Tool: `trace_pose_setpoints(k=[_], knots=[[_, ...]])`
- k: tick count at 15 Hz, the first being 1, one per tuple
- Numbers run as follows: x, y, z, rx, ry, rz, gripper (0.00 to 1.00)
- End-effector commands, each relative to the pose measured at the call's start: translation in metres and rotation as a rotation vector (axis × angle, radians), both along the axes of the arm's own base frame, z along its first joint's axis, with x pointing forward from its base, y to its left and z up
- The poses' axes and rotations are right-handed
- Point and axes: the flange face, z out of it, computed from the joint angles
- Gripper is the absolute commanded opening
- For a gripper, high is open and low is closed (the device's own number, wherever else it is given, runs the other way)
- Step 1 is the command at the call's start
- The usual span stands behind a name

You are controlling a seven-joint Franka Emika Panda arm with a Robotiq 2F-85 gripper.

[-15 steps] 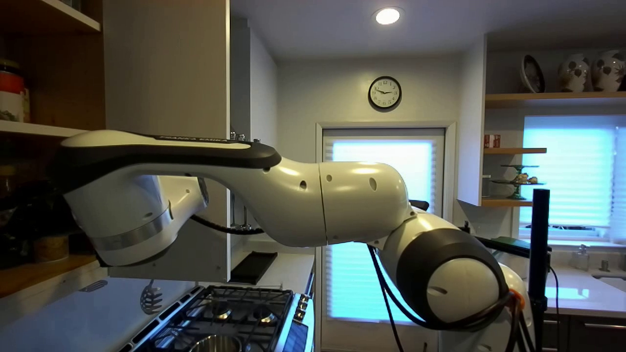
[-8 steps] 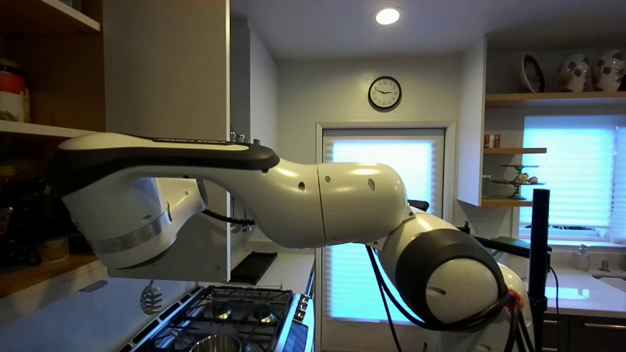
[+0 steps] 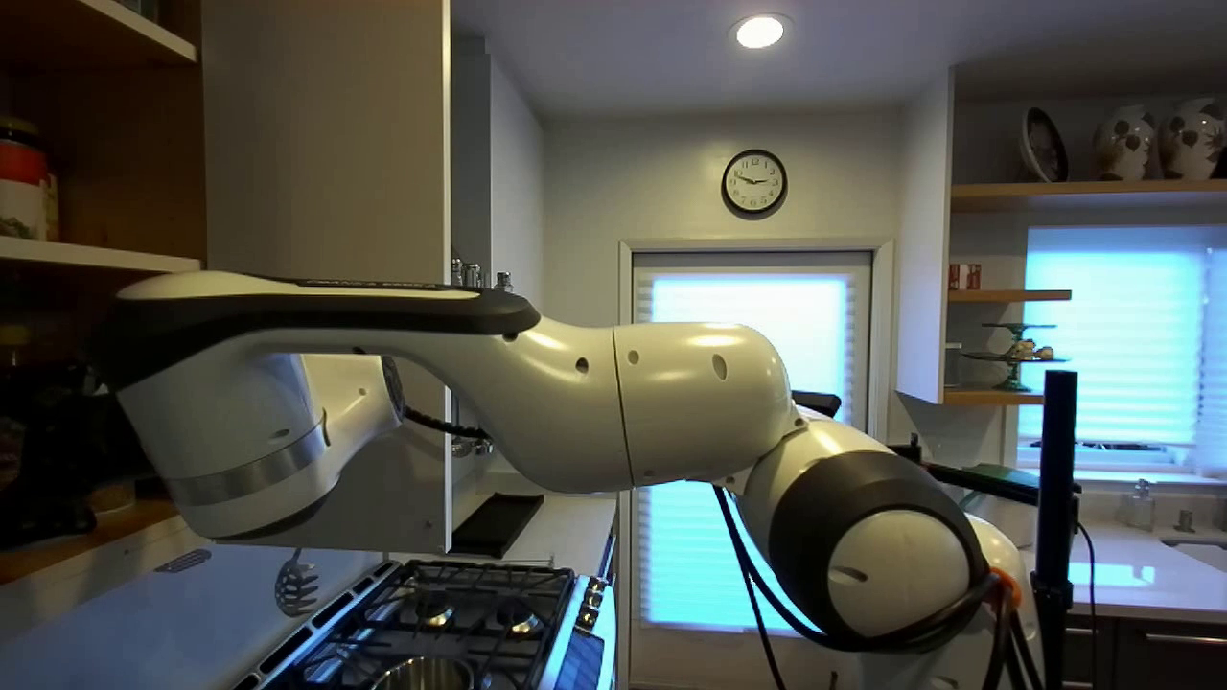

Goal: Turn the clear bowl in the upper cabinet upside down

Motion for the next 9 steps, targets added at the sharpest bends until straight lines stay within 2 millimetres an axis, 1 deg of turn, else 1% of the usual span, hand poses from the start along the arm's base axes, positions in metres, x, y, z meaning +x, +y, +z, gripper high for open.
trace_pose_setpoints(k=[1,4,5,6,7,8,9], knots=[[-0.001,-0.002,-0.008,-0.066,-0.041,-0.028,0.63],[0.0,-0.003,-0.013,-0.129,-0.064,-0.033,0.63],[0.002,-0.001,-0.003,-0.138,-0.063,-0.033,0.63],[0.003,-0.001,-0.005,-0.141,-0.058,-0.035,0.63],[0.002,-0.001,-0.013,-0.154,-0.061,-0.033,0.63],[0.004,0.002,-0.006,-0.161,-0.058,-0.034,0.63],[0.005,0.003,-0.008,-0.169,-0.057,-0.033,0.63]])
